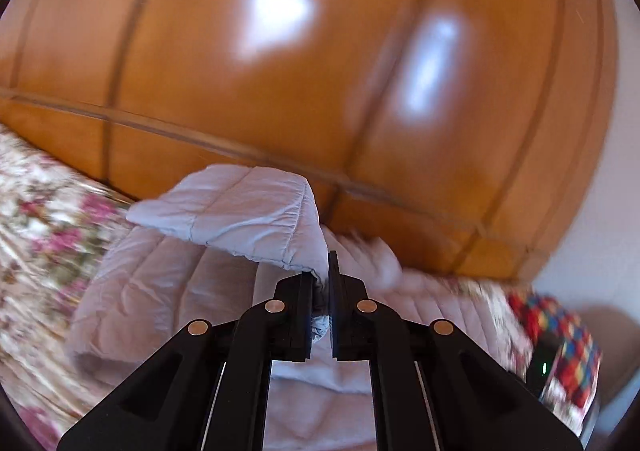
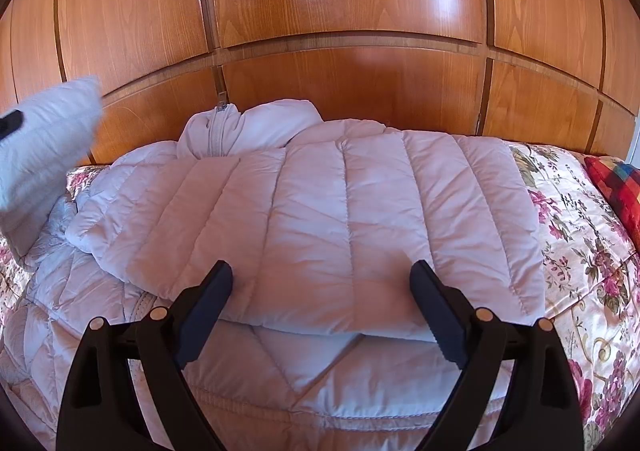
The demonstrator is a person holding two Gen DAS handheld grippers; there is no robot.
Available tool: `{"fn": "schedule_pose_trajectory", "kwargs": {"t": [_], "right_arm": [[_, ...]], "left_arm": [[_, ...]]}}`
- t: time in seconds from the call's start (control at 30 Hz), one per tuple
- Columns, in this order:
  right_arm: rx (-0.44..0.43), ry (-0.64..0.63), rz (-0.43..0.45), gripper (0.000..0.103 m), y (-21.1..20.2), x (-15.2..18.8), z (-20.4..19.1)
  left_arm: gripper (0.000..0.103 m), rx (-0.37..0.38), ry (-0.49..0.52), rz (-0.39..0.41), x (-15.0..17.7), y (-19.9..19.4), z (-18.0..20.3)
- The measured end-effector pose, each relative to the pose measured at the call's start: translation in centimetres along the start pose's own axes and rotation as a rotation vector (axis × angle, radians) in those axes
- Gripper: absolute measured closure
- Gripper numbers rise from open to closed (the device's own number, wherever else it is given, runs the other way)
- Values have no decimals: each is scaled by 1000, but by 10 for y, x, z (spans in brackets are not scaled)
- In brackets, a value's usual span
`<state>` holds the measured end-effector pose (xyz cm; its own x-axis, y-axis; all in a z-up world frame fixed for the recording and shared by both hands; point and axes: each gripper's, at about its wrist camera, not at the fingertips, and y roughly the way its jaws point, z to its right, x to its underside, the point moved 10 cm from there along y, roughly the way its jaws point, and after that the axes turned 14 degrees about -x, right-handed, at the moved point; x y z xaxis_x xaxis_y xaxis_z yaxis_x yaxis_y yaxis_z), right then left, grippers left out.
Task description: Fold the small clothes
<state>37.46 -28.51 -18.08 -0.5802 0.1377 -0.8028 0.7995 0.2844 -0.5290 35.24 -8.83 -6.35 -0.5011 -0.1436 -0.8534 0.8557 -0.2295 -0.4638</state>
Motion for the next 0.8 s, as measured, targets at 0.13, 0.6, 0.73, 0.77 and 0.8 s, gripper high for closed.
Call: {"fn": "schedule_pose_trajectory", "kwargs": {"t": [0.13, 0.6, 0.73, 0.77, 0.8], "right_arm": [[-7, 18, 5, 13, 0, 0, 2], [-10, 36, 18, 13, -1, 0, 4], [-9, 48, 68, 13, -10, -2, 6], [-5, 58, 80, 13, -13, -3, 7], [-2, 73, 88, 13, -15, -3, 10]], "left_arm": [[98, 15, 117, -60, 42, 17, 48], [21, 52, 182, -76, 83, -1, 50], [21, -51, 105, -17, 73, -30, -16], [21, -95, 70, -17, 72, -33, -36], [21, -160, 3, -28, 72, -35, -65]]}}
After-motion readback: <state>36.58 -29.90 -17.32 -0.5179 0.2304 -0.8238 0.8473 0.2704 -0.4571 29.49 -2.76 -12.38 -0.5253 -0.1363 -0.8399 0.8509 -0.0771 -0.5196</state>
